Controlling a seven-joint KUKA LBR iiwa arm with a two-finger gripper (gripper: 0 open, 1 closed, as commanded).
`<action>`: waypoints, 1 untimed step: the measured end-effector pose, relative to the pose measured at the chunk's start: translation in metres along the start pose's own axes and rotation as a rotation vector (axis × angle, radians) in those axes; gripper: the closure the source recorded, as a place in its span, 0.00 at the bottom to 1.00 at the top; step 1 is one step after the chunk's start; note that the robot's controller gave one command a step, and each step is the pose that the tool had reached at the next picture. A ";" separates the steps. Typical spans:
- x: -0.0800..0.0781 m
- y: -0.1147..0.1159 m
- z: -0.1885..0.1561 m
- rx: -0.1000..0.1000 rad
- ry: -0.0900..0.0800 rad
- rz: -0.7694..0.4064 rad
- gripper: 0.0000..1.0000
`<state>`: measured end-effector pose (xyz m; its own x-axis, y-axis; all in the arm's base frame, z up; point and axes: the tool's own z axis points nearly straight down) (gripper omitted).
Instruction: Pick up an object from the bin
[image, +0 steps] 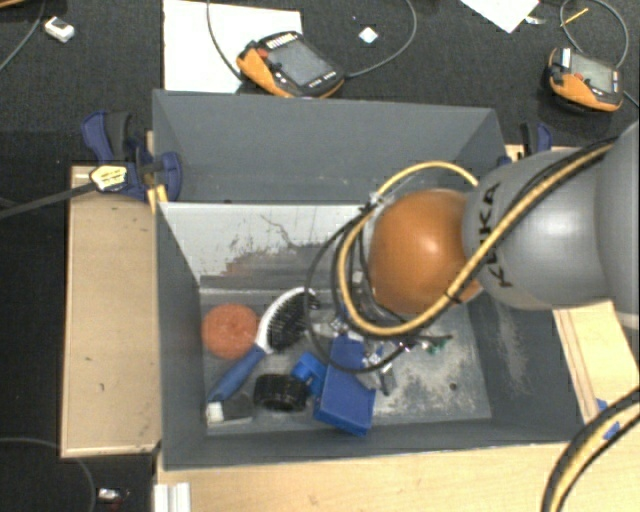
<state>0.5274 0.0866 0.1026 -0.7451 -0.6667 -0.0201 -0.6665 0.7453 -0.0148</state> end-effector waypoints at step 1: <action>-0.002 -0.011 0.027 -0.002 0.007 -0.108 0.00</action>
Offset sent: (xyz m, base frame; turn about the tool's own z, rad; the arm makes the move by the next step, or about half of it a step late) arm -0.0184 0.1040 -0.0326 -0.4187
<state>0.5371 0.0800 0.0760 -0.6687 -0.7435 -0.0118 -0.7433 0.6688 -0.0144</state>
